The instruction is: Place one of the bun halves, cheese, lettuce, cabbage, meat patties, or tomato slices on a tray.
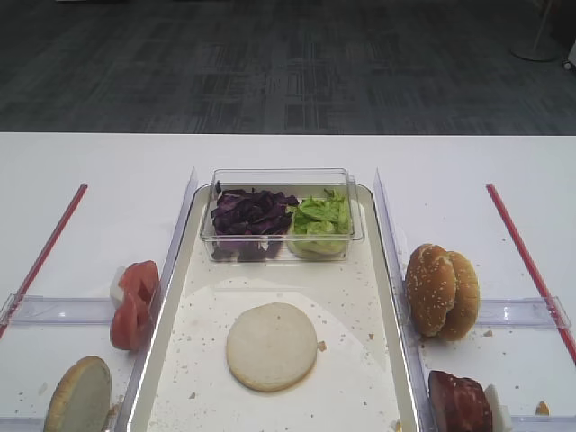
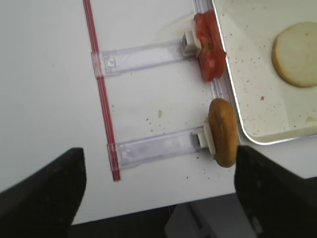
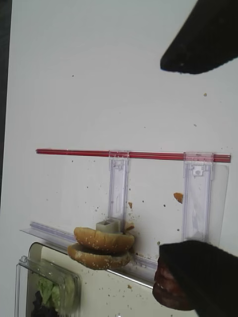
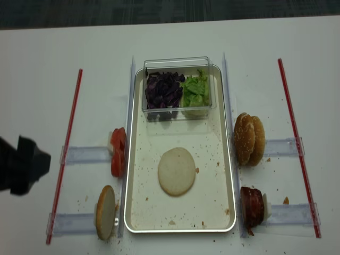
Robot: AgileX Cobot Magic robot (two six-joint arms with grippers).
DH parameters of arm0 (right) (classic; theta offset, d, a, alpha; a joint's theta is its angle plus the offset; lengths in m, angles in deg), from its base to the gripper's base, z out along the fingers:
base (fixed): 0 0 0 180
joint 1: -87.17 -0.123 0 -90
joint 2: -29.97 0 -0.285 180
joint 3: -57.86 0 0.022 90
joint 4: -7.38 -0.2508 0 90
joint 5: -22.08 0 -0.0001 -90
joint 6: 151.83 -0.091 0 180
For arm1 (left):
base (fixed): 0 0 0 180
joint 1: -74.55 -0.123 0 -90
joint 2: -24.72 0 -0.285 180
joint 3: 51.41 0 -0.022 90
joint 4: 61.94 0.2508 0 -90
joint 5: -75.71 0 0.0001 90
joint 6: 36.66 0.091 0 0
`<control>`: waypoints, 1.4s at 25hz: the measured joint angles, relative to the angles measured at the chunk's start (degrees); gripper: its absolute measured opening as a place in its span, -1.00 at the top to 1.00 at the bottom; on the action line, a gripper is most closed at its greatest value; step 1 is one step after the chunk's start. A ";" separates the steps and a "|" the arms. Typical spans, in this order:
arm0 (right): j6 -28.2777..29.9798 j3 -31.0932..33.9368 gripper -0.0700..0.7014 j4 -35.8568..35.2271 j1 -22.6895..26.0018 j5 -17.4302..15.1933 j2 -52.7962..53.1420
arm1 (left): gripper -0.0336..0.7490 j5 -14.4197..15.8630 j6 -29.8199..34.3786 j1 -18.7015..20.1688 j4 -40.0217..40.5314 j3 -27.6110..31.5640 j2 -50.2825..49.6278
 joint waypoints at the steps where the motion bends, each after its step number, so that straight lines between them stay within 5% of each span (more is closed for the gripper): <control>1: 0.00 0.00 -0.97 0.00 0.00 0.00 0.00 | -0.53 0.10 -0.36 0.00 0.00 1.70 2.64; 16: 0.00 0.00 -0.97 0.00 0.00 0.00 0.00 | -0.53 0.30 -1.87 0.00 -0.87 19.53 34.45; 25: 0.00 0.00 -0.97 0.00 0.00 0.00 0.00 | -0.53 0.19 -4.04 0.00 1.33 20.29 45.76; 35: 0.00 0.00 -0.97 0.00 0.00 0.00 0.00 | -0.53 -0.04 -7.22 0.00 4.67 20.50 46.41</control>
